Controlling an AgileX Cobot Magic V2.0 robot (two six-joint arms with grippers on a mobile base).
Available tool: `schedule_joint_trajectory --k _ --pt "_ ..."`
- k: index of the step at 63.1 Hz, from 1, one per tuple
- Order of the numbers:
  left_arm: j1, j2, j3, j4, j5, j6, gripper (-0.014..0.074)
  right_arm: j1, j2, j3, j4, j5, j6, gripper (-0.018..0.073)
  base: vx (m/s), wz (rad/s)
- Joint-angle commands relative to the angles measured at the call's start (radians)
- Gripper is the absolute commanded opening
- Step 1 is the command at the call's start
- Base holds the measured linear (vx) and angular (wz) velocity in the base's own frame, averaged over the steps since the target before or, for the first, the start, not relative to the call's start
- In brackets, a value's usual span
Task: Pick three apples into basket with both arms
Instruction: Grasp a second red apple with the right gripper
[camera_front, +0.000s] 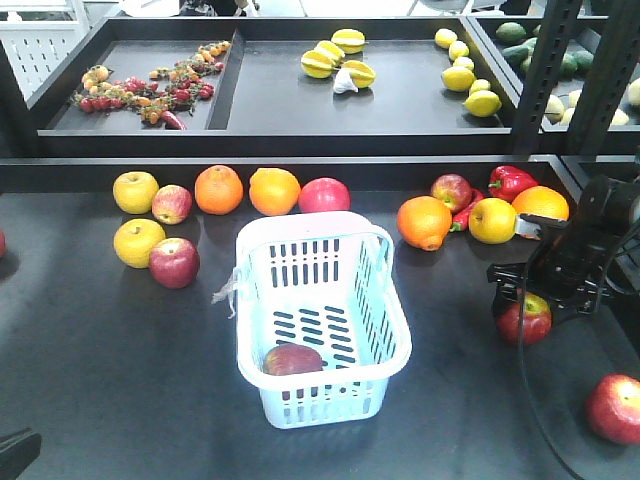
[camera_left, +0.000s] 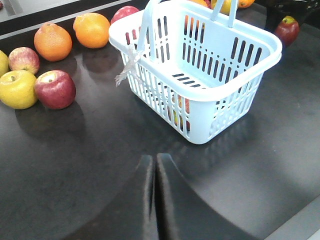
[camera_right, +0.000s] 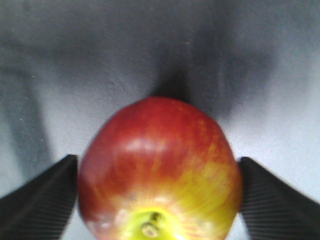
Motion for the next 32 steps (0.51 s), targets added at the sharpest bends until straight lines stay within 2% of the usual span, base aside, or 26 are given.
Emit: schedule_joint_trajectory --k 1,10,15,25,32 --pt "-0.004 0.007 -0.027 -0.017 -0.069 -0.008 -0.0008 -0.002 -0.072 -0.029 0.005 0.014 -0.001 0.0392 0.00 0.00" --pt "-0.004 0.007 -0.027 -0.017 -0.069 -0.008 -0.0008 -0.002 -0.119 -0.036 0.008 0.031 -0.016 0.0239 0.00 0.00" --pt "-0.004 0.007 -0.027 -0.017 -0.069 -0.008 -0.0008 -0.002 -0.162 -0.053 0.009 0.068 -0.023 0.0187 0.00 0.00" --pt "-0.004 0.007 -0.027 -0.017 -0.069 -0.008 -0.0008 -0.002 -0.269 -0.067 0.011 0.145 -0.036 0.0168 0.00 0.00" --pt "-0.004 0.007 -0.027 -0.017 -0.069 -0.008 -0.0008 -0.002 -0.351 -0.067 0.064 0.226 -0.072 0.0172 0.00 0.00"
